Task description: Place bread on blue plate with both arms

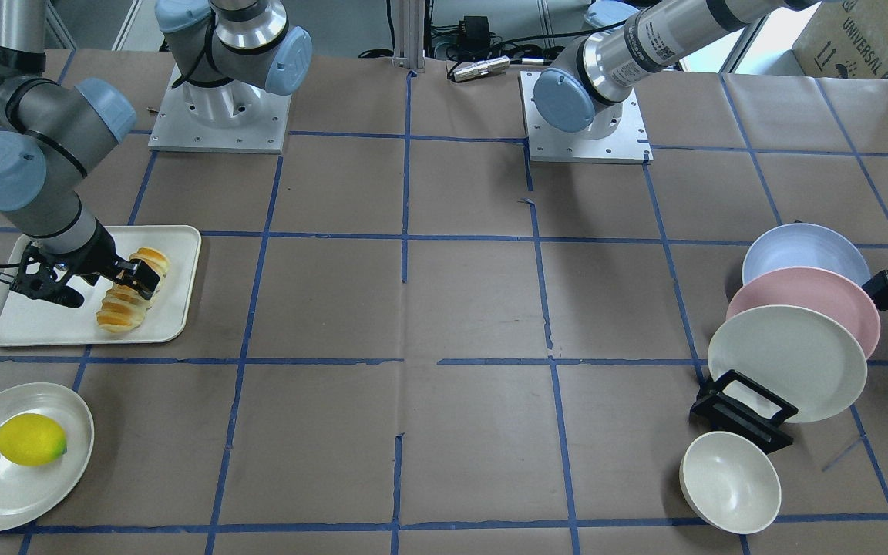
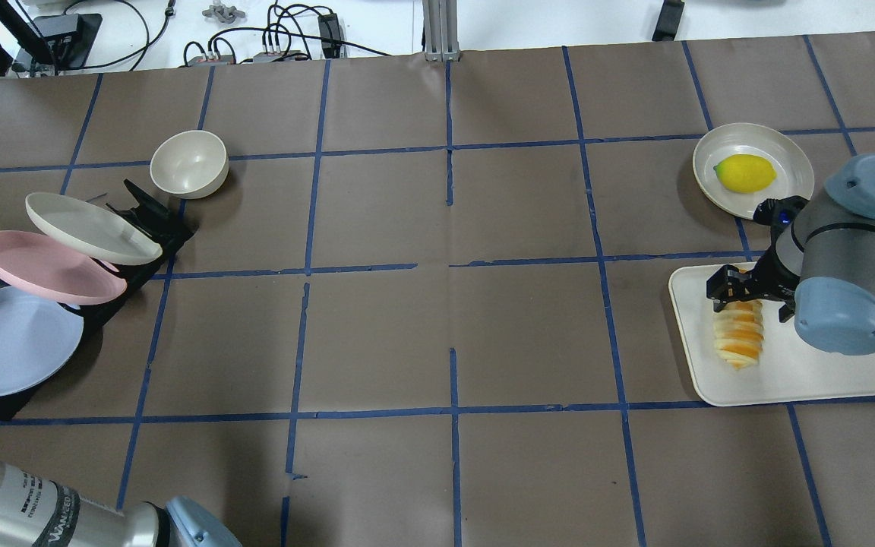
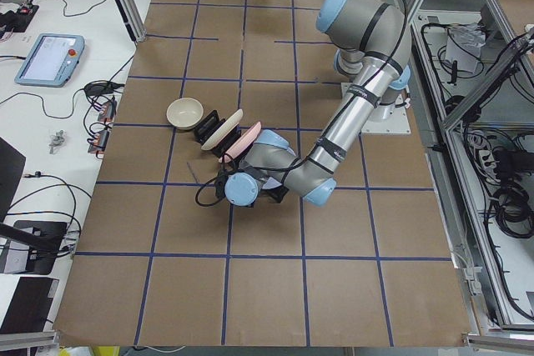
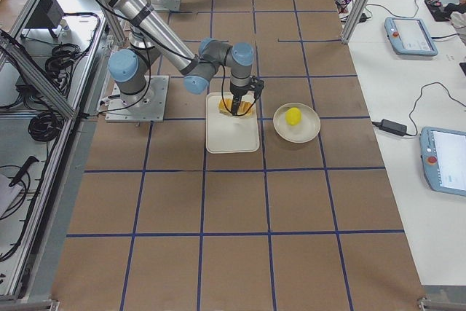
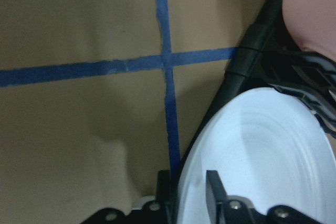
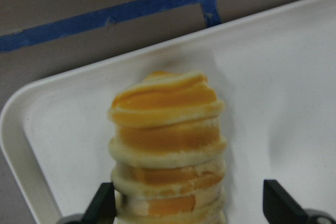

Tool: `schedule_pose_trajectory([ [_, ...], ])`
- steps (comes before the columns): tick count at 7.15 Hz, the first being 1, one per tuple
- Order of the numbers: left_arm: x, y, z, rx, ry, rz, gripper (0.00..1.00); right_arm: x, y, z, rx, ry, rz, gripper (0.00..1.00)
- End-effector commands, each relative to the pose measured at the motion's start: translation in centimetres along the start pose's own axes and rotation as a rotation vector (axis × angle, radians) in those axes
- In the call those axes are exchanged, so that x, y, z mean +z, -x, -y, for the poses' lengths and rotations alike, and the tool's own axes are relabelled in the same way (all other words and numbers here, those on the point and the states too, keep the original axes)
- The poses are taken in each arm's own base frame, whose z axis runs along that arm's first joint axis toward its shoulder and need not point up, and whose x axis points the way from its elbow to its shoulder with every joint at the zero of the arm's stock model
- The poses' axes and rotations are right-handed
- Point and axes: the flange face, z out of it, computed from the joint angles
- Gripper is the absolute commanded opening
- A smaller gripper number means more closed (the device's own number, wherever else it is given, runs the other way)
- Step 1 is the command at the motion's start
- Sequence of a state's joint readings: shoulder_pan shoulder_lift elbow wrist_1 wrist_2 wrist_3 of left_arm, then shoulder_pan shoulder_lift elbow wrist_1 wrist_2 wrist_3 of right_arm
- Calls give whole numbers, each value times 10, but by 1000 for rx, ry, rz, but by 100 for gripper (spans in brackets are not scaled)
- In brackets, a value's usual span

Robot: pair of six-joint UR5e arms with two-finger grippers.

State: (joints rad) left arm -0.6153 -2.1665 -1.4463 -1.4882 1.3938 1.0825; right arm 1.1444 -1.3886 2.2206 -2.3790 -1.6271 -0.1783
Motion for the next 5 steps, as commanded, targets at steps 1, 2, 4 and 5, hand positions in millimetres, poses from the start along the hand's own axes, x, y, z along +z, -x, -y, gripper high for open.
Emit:
schedule_pose_trajectory([
  [1, -20, -6, -1, 5, -15, 32, 0, 5, 1, -6, 21, 15, 7, 97],
  [2, -53, -20, -3, 14, -26, 74, 0, 7, 1, -9, 33, 36, 9, 87],
  [4, -111, -68, -24, 5, 18, 73, 0, 3, 2, -8, 15, 33, 10, 58],
  [5, -129, -94, -34, 1, 31, 53, 0, 2, 2, -7, -2, 24, 7, 37],
])
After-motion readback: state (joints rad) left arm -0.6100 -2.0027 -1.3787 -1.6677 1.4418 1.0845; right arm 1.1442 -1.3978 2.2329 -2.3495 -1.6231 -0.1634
